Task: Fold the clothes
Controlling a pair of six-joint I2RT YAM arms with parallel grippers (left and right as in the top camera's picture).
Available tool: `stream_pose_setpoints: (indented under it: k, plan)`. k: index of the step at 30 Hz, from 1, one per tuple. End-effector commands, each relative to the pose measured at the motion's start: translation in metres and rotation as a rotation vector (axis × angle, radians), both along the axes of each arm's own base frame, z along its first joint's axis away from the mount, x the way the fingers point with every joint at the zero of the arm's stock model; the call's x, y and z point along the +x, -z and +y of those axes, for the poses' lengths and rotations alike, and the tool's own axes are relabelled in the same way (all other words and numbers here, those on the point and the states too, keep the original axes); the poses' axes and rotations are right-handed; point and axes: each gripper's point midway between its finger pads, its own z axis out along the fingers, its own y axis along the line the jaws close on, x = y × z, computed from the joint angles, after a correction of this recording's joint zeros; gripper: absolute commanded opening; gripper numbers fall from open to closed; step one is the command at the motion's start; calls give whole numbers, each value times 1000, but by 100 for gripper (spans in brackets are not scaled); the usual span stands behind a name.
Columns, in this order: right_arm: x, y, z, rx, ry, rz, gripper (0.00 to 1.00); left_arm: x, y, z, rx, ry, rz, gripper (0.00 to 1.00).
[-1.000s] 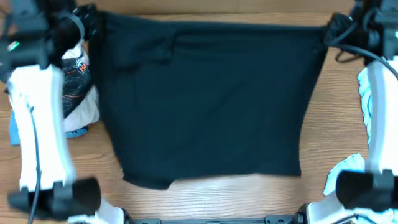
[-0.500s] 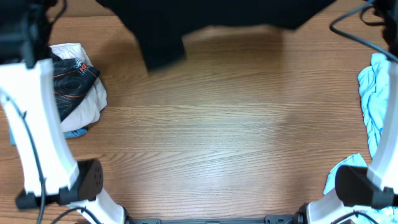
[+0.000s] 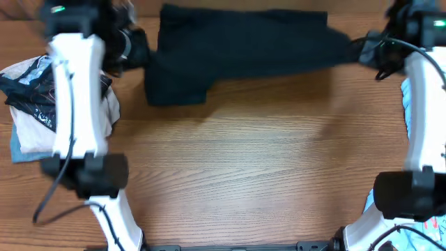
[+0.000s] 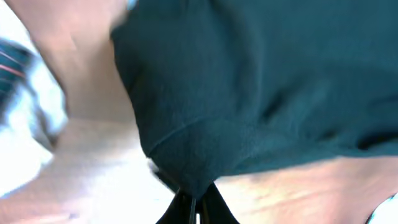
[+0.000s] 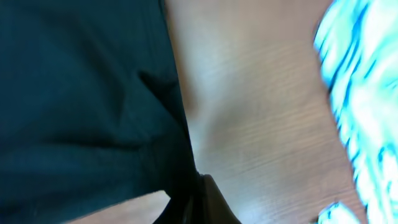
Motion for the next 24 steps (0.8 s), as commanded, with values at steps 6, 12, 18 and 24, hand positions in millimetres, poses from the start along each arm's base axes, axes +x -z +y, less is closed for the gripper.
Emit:
stream_pose_setpoints:
  k: [6,12,18,24]
  plan:
    - [-54,93,1,19,40,295,4,-51,99,0,40,79,392,4]
    - [-81,108,-1,6,70,405,4,-89,123,11,93,79,544,4]
    - [-108,103,-9,-47,143,507,4,-118,121,23,164,34,540,4]
    - [-124,96,-9,-52,166,560,4,-151,105,33,203,-49,428,4]
